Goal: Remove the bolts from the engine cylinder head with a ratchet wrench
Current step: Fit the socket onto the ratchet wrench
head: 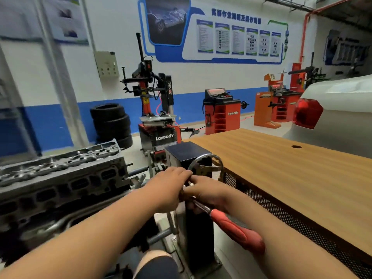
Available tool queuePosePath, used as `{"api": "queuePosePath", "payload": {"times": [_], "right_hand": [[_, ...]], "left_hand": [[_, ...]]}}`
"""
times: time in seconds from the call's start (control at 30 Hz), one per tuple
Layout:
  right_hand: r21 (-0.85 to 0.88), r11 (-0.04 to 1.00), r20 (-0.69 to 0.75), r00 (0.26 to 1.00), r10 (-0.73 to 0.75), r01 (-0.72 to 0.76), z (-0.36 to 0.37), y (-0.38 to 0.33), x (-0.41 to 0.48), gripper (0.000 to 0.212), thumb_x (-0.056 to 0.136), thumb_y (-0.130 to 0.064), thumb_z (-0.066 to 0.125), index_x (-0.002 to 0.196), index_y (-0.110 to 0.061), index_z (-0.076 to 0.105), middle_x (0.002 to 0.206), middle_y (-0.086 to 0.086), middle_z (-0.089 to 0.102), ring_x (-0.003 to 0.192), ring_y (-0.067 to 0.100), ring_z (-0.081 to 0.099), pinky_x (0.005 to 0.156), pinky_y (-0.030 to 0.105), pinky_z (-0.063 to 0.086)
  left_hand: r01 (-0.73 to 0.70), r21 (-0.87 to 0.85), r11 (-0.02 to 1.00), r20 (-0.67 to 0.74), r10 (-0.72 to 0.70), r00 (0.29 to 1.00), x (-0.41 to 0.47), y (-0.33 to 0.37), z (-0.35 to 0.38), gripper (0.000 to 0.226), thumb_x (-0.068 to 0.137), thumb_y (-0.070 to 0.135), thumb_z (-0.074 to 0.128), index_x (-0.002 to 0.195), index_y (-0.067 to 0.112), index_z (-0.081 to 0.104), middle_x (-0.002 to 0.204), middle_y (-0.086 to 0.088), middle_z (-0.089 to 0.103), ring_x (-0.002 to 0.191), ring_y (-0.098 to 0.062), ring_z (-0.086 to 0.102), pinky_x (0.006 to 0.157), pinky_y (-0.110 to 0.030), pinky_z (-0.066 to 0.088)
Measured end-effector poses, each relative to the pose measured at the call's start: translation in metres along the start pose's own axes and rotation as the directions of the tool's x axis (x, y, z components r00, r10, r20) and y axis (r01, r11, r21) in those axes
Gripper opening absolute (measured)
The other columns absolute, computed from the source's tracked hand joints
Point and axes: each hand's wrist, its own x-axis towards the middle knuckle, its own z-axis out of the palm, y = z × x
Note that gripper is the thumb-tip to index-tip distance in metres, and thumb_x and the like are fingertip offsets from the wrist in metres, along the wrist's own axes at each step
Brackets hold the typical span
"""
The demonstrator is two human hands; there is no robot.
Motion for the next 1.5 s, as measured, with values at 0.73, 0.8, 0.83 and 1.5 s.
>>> {"api": "queuePosePath", "payload": {"times": [0.73, 0.8, 0.83, 1.5], "right_hand": [[0.118, 0.992, 0.236, 0.972, 0.012, -0.041, 0.211, -0.067, 0.063, 0.037, 0.096, -0.043, 0.041, 0.098, -0.012, 0.061, 0.077, 0.006, 0.066, 0.039, 0.012, 0.035, 0.039, 0.018, 0.025], [0.097, 0.995, 0.207, 0.978, 0.006, -0.027, 0.207, -0.065, 0.06, 0.037, 0.095, -0.043, 0.041, 0.096, -0.013, 0.062, 0.073, 0.006, 0.065, 0.038, 0.012, 0.034, 0.038, 0.017, 0.024], [0.102, 0.994, 0.194, 0.981, 0.006, -0.027, 0.203, -0.063, 0.058, 0.036, 0.095, -0.042, 0.041, 0.097, -0.012, 0.062, 0.071, 0.006, 0.064, 0.036, 0.012, 0.033, 0.038, 0.017, 0.024], [0.029, 0.998, 0.468, 0.882, -0.057, 0.049, 0.156, -0.052, 0.032, 0.049, 0.088, -0.042, 0.045, 0.124, -0.011, 0.059, 0.06, 0.005, 0.057, 0.033, 0.01, 0.031, 0.036, 0.016, 0.023]], "left_hand": [[0.57, -0.789, 0.23, 0.301, -0.664, 0.685, -0.234, -0.151, 0.04, 0.029, 0.084, 0.041, 0.06, 0.084, 0.013, 0.064, 0.046, 0.013, 0.046, 0.045, -0.007, 0.048, 0.057, -0.032, 0.05], [0.52, -0.832, 0.196, 0.279, -0.661, 0.696, -0.23, -0.145, 0.039, 0.023, 0.086, 0.036, 0.061, 0.073, 0.017, 0.059, 0.044, 0.015, 0.043, 0.043, -0.005, 0.046, 0.057, -0.03, 0.053], [0.504, -0.84, 0.201, 0.259, -0.669, 0.697, -0.228, -0.143, 0.038, 0.024, 0.086, 0.034, 0.062, 0.068, 0.02, 0.055, 0.044, 0.016, 0.041, 0.042, -0.004, 0.046, 0.057, -0.03, 0.053], [0.424, -0.905, 0.021, 0.405, -0.259, 0.877, -0.219, -0.096, 0.005, 0.022, 0.069, 0.016, 0.054, 0.053, 0.019, 0.039, 0.049, 0.002, 0.031, 0.04, -0.011, 0.032, 0.05, -0.028, 0.046]]}}
